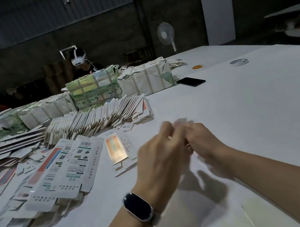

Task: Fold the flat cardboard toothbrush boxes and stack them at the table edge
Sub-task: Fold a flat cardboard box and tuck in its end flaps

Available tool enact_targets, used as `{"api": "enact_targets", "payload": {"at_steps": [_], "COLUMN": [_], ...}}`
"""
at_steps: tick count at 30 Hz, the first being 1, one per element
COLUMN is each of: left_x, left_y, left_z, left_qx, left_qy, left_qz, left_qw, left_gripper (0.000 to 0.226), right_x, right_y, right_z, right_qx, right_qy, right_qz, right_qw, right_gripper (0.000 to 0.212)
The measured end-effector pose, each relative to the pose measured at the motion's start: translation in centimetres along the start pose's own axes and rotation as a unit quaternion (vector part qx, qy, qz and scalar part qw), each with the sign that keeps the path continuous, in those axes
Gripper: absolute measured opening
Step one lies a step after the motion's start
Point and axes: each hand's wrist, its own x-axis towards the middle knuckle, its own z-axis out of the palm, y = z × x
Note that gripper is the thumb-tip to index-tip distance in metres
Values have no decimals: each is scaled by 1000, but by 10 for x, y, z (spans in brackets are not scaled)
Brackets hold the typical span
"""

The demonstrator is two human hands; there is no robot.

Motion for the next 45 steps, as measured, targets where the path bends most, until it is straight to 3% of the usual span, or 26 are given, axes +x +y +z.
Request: {"api": "enact_targets", "payload": {"at_steps": [4,7,12,14,16,19,20,23,27,32,37,45], "left_x": [-11,-14,-13,-11,-8,-9,-8,-8,-11,-9,-9,-8], "left_y": [26,24,2,-11,-18,-22,-22,-21,-15,-13,-14,-9], "left_z": [11,20,39,43,46,52,53,53,53,53,53,56], "left_qx": [-35,-89,-273,-338,-429,-579,-606,-636,-662,-670,-651,-639], "left_qy": [-34,-9,78,112,101,29,10,-11,-52,-48,-47,-41], "left_qz": [77,92,-82,-197,-315,-412,-424,-435,-425,-433,-435,-432], "left_qw": [996,992,955,913,840,703,673,637,615,601,620,635], "left_gripper": [17,8,22,38,43,23,17,16,17,19,17,35], "right_x": [1,-1,-5,-9,-13,-17,-18,-19,-15,-15,-17,-16], "right_y": [-1,-2,-5,-5,-5,-3,-2,-4,-7,-5,-4,3], "right_z": [-4,-10,-9,-7,-5,0,2,2,-4,-6,-1,6], "right_qx": [69,81,113,115,119,76,57,84,157,178,148,101], "right_qy": [-9,8,22,8,-6,-29,-30,-7,14,-24,-42,-27], "right_qz": [52,64,42,27,7,-39,-55,-65,-36,5,-30,-79], "right_qw": [996,995,992,993,993,996,996,994,987,984,988,991], "right_gripper": [18,20,16,16,13,9,8,22,31,43,35,32]}}
